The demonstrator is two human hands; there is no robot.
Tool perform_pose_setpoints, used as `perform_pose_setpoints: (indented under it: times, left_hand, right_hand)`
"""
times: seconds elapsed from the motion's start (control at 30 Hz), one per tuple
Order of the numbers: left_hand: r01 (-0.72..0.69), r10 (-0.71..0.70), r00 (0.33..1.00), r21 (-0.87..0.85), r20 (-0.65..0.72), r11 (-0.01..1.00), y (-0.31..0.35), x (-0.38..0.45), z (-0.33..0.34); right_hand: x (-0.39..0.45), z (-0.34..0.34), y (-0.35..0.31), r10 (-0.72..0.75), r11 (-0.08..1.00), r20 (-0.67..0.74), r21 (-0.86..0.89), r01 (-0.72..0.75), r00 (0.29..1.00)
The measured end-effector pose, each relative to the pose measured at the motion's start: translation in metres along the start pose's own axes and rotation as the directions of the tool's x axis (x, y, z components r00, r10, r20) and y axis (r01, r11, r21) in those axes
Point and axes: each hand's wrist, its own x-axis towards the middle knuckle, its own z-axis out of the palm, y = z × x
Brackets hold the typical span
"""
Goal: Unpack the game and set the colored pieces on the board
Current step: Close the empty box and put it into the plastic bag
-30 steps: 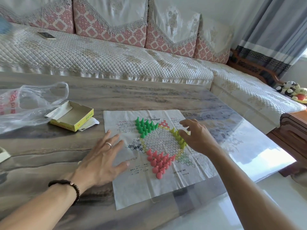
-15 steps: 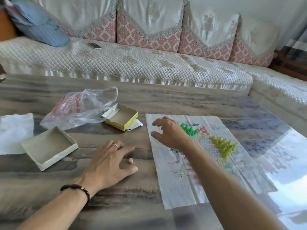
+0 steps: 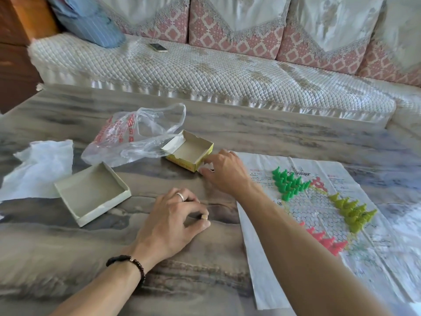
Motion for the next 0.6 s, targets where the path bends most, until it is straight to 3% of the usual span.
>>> perform_pose_setpoints:
  times: [0.13,0.33,0.5,0.6]
  left_hand:
    - [0.023,-0.024,0.999,-0.050,-0.030,0.999,0.001,0.000,-0.003]
    - [0.060,-0.065,0.998,-0.180,-0.021,0.982,0.006,-0.008,-0.022]
    - [-0.112,0.122,0.987,0.098,-0.103,0.989,-0.009,-0.029,-0.072]
    - [-0.010,0.048,0.969,0.155,-0.244,0.988,-0.038,-0.045,-0.109]
  right_hand:
    - [-0.015,-0.008,-0.008,-0.139,0.975,-0.064,-0.185,0.125,0.988]
    - [-0.047,-0.011,-0.008,-0.144,0.972,-0.071,-0.196,0.128,0.987]
    - [-0.061,-0.026,-0.038,-0.125,0.991,-0.293,-0.073,0.108,0.948]
    - [-0.059,-0.034,-0.075,-0.074,0.988,-0.394,0.098,0.122,0.916]
